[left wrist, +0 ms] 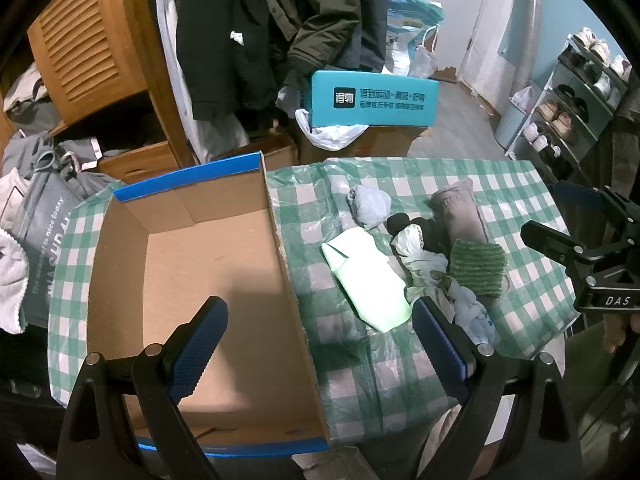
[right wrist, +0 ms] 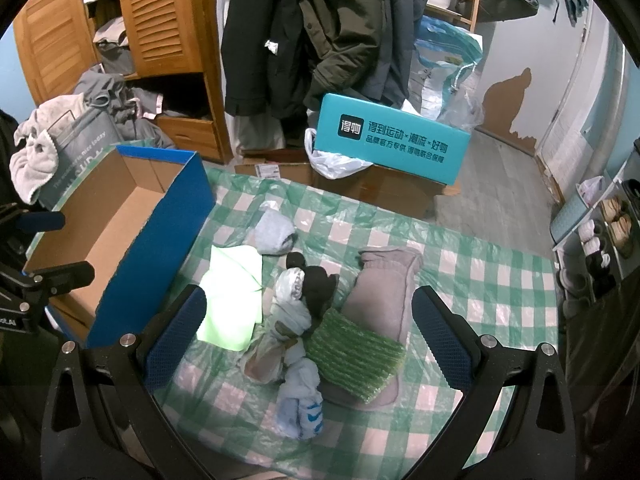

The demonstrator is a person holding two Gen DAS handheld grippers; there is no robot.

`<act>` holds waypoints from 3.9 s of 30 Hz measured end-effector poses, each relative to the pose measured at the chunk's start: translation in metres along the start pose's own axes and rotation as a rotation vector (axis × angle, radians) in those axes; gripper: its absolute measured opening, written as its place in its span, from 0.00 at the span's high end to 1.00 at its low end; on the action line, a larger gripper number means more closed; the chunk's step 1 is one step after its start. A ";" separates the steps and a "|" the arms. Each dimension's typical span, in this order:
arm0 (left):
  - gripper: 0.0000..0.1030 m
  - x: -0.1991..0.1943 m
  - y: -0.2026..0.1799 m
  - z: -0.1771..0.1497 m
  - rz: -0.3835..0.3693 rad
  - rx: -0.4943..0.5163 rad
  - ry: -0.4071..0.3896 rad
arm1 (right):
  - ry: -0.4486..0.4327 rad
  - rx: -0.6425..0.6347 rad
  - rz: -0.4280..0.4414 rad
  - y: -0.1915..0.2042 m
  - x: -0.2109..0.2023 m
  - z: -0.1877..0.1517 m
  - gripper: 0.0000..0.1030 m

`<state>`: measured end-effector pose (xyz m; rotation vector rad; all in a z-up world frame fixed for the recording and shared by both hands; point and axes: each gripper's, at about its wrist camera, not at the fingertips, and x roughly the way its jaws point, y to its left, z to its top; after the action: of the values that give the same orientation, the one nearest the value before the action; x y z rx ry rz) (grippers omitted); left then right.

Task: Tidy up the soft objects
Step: 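Reach the left tool to the pale green cloth while the right tool reaches the green scrubber, then grasp the pale green cloth with the left tool while the right tool grasps the green scrubber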

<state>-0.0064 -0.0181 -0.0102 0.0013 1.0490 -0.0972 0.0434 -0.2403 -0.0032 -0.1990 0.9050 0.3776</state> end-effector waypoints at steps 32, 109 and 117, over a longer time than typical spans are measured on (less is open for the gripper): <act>0.08 0.069 -0.056 -0.001 -0.094 0.034 0.203 | 0.192 0.060 -0.010 -0.033 0.035 -0.052 0.02; 0.89 0.166 -0.007 0.011 0.007 -0.111 0.291 | 0.314 0.096 0.035 -0.059 0.118 -0.072 0.83; 0.95 0.144 -0.006 0.001 -0.034 -0.094 0.252 | 0.289 0.102 0.045 -0.061 0.109 -0.067 0.84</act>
<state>0.0657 -0.0353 -0.1339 -0.0912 1.3047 -0.0802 0.0797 -0.2923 -0.1302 -0.1417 1.2121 0.3487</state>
